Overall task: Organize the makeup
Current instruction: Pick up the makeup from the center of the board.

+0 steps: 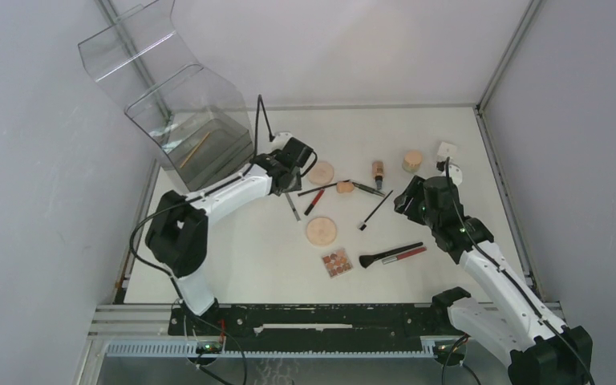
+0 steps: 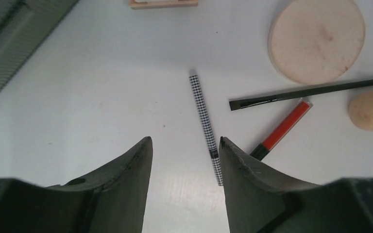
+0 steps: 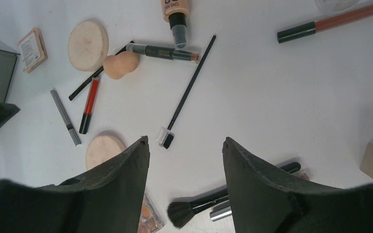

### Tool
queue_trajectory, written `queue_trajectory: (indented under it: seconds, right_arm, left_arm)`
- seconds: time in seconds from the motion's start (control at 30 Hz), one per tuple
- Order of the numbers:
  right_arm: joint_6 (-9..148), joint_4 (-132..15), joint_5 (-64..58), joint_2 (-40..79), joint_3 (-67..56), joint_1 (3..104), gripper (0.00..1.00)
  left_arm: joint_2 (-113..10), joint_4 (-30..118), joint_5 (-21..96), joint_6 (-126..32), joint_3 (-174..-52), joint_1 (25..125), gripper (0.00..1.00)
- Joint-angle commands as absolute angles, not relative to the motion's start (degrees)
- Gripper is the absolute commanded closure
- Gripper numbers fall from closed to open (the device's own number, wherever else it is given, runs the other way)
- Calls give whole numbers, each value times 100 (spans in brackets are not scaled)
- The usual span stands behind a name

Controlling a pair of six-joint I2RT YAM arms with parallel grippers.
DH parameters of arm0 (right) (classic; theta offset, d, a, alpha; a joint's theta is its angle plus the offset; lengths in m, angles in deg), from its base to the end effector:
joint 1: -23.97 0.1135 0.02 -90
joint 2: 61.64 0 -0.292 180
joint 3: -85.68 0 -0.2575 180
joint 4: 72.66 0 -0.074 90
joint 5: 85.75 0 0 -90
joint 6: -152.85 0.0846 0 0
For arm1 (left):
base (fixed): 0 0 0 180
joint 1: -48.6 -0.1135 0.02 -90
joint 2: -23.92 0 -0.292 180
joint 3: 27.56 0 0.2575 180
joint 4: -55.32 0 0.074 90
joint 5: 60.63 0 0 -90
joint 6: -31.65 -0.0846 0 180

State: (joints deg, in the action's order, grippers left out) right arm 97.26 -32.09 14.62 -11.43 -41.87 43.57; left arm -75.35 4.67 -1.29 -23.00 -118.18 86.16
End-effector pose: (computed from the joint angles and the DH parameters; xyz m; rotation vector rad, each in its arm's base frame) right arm 0.2065 0.0574 0.2504 0.3868 2.2116 0.3118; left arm 0.3406 -0.2075 0.2368 -0.1343 2.4042 0.1378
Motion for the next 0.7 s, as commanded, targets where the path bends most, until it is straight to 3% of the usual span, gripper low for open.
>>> queue_trajectory:
  seconds: [0.0, 0.37, 0.67]
  right_arm:
    - [9782, -3317, 1604, -1296, -4208, 4350, 35]
    - [9734, -3322, 1561, -1286, -4209, 4340, 35]
    - [9738, -3310, 1542, -1304, -4209, 4321, 35]
  left_arm:
    - [-7984, 970, 111, -1760, -11898, 8578, 42]
    - [-8720, 1202, 382, -1035, -11754, 8543, 43]
    - [-8920, 1324, 706, -781, -11510, 8451, 60]
